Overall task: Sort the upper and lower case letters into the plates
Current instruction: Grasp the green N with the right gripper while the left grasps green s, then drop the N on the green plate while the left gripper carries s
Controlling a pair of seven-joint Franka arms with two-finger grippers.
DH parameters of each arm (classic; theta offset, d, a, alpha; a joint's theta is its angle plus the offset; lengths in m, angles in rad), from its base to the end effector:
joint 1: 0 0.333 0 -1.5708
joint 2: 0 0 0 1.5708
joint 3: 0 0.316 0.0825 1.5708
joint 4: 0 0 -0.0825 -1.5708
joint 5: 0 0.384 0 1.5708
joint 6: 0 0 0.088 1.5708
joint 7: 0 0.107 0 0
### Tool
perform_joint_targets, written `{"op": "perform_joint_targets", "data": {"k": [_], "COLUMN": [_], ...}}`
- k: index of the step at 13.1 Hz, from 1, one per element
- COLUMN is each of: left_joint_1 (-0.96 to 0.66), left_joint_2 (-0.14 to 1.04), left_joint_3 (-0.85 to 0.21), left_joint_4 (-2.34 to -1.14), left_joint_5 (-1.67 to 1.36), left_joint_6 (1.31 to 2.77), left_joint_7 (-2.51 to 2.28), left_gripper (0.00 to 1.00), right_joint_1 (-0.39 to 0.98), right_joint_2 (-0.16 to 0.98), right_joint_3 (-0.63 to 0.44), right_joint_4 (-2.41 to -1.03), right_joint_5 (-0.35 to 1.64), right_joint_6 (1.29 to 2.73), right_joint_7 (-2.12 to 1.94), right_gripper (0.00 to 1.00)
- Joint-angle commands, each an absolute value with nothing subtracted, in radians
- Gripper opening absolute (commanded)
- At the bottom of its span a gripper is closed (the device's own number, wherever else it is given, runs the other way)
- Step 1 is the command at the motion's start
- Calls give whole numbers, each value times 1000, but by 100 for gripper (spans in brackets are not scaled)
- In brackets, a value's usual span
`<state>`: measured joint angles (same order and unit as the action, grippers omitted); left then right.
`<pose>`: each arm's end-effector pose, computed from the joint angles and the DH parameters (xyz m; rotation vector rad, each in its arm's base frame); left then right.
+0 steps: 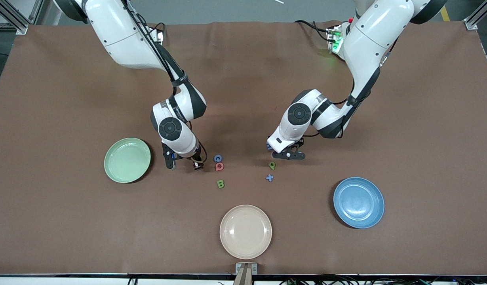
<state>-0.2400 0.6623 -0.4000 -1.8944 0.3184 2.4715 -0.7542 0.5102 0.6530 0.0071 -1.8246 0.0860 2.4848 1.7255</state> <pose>0.5079 -0.3676 0.1722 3.1098 -0.1010 -0.0637 0.5634 0.3198 0.1759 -2.4963 1.8540 0.0751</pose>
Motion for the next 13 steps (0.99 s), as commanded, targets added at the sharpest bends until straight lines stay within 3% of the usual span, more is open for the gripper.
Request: {"op": "perform_joint_targets", "data": {"k": [1,2,4,8,11,13], "left_joint_1": [-250,-250,-253,-261,-261,-264], "left_joint_2": [669,666,666,663,652,650], "left_joint_3": [-397,-397,-399,-399,-400,-400], "left_joint_4": [-1894,-1896,-1898,-1905,-1913,-1916], "left_joint_5": [342,342,342,342,342,342], "left_joint_6": [2470,2470,2470,2468,2467,2442], "left_joint_7": [-787,-790,-805,-807,-807,-808], "left_gripper": [54,54,54,54,49,40], "right_joint_1": [517,508,485,286,152,109], "right_joint_2": [646,644,623,436,333,302], "right_joint_3": [-2,-2,-5,-3,-2,-2], "right_joint_4": [-1836,-1838,-1835,-1844,-1963,-2067], "right_joint_5": [63,49,32,35,40,44], "right_joint_6": [2485,2474,2397,2154,2169,2265], "right_joint_7": [1746,1732,1636,1196,854,691], "right_gripper": [5,0,0,0,0,0]}}
